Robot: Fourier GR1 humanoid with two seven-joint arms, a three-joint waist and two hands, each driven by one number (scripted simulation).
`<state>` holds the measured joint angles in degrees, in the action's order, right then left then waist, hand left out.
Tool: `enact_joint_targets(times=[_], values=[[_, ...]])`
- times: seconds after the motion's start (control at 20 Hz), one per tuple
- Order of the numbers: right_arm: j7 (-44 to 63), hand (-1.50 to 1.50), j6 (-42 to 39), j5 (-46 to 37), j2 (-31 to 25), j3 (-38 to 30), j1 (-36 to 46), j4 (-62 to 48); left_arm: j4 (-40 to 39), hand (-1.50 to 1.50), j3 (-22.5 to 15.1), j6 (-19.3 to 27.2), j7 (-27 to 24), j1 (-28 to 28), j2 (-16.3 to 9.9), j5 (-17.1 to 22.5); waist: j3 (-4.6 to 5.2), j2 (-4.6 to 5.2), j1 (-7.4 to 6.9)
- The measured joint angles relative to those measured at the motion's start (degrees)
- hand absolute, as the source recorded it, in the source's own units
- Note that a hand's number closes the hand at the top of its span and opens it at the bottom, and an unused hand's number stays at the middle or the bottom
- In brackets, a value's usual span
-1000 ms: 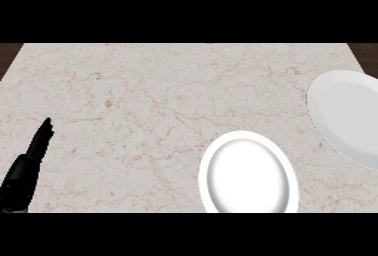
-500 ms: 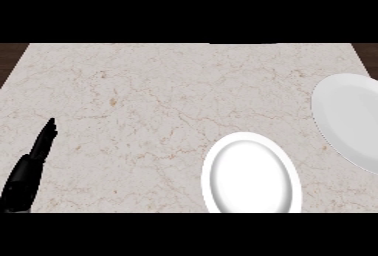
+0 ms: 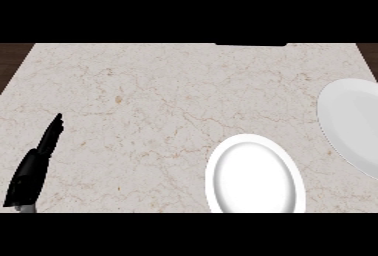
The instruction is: Pick the squash from the plate and place it in the plate
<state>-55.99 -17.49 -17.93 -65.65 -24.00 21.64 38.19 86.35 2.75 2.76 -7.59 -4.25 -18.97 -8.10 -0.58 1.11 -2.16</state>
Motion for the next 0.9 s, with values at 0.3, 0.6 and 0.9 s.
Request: enact_joint_targets(times=[0.3,0.6,0.9], values=[[-0.2,1.5,-0.7,0.8,0.8,4.4,3.0,-1.9,-0.7,0.0,-0.1,-0.4,0.0,0.9,0.0,-0.2,0.22,-0.13,-0.8],[1.2,1.5,-1.4,-1.5,3.3,11.5,7.6,-2.6,-0.4,0.0,-0.2,-0.5,0.0,0.9,0.2,-0.5,0.37,-0.3,-1.05],[1.7,1.5,-0.3,-5.7,8.0,18.5,11.5,-4.0,-2.2,0.0,0.1,-0.3,-1.2,0.8,0.6,-0.9,0.45,-0.41,-0.58]])
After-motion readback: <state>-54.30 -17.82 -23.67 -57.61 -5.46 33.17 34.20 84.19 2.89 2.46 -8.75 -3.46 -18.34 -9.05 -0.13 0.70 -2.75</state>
